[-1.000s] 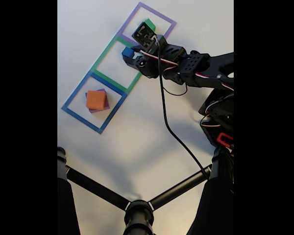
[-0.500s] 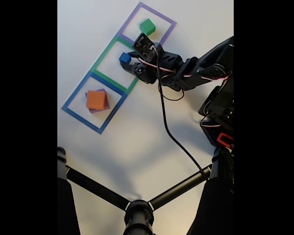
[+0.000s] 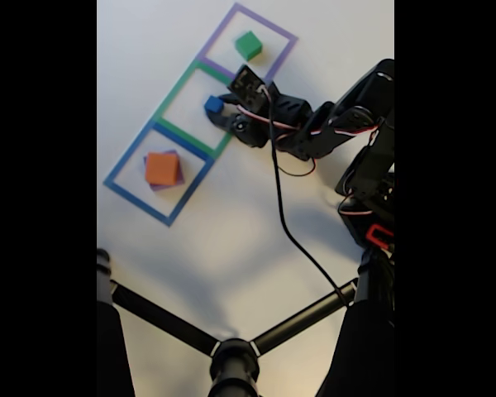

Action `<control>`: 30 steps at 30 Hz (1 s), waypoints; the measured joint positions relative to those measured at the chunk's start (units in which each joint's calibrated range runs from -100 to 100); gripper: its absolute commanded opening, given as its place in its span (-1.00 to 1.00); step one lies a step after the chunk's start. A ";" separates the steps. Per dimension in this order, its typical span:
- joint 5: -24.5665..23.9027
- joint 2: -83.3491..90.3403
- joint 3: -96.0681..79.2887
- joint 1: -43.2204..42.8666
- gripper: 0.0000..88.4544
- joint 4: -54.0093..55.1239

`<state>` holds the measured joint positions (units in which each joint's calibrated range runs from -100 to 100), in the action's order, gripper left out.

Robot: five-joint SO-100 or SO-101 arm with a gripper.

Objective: Tower of hanoi

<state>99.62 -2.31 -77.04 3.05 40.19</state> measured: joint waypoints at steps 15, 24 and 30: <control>0.00 -0.42 -0.52 0.00 -0.58 1.36; 0.38 14.54 7.48 -1.40 -0.72 -19.70; 0.38 23.62 19.09 2.00 -1.00 -43.38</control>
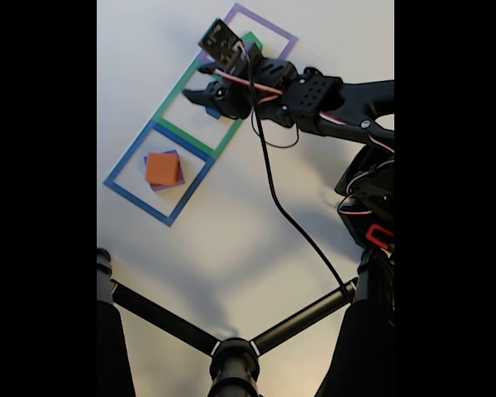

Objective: Tower of hanoi

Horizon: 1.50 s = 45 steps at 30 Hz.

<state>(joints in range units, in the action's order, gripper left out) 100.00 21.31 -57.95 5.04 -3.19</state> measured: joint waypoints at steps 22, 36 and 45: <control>0.00 3.95 71.54 23.56 -1.00 -92.58; 0.00 4.04 68.87 34.45 -0.42 -92.90; 0.00 17.15 29.84 39.54 -0.33 -62.84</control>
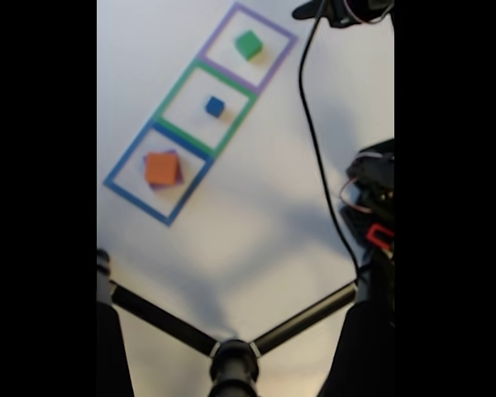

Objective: Tower of hanoi

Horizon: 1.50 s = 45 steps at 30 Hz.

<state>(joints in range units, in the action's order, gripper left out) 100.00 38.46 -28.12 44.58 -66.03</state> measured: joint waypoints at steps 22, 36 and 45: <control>0.00 -12.53 -44.88 -9.79 -0.19 71.37; 0.00 -36.07 -44.80 -11.88 -0.19 98.41; 0.00 -42.12 -40.58 -13.48 -0.20 101.20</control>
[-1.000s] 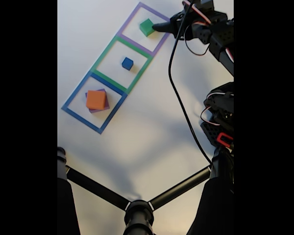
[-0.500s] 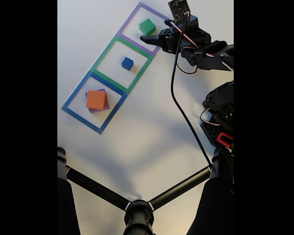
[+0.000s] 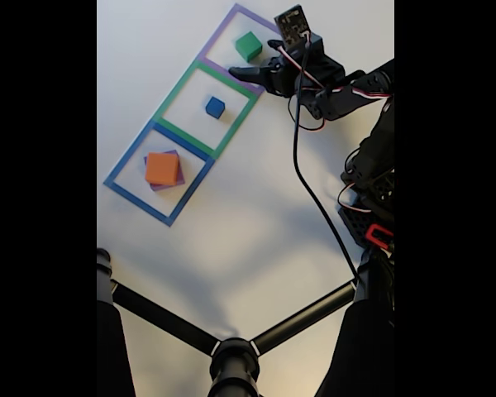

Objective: Tower of hanoi

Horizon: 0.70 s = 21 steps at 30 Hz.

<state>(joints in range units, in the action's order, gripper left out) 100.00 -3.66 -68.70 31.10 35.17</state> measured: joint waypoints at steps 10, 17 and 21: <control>0.00 -3.11 2.92 -0.20 -0.25 0.00; 0.00 -4.29 3.96 -0.20 -0.28 0.00; 0.00 -4.29 3.96 -0.20 -0.31 0.24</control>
<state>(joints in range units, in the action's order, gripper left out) 100.00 -7.94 -64.75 30.90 35.41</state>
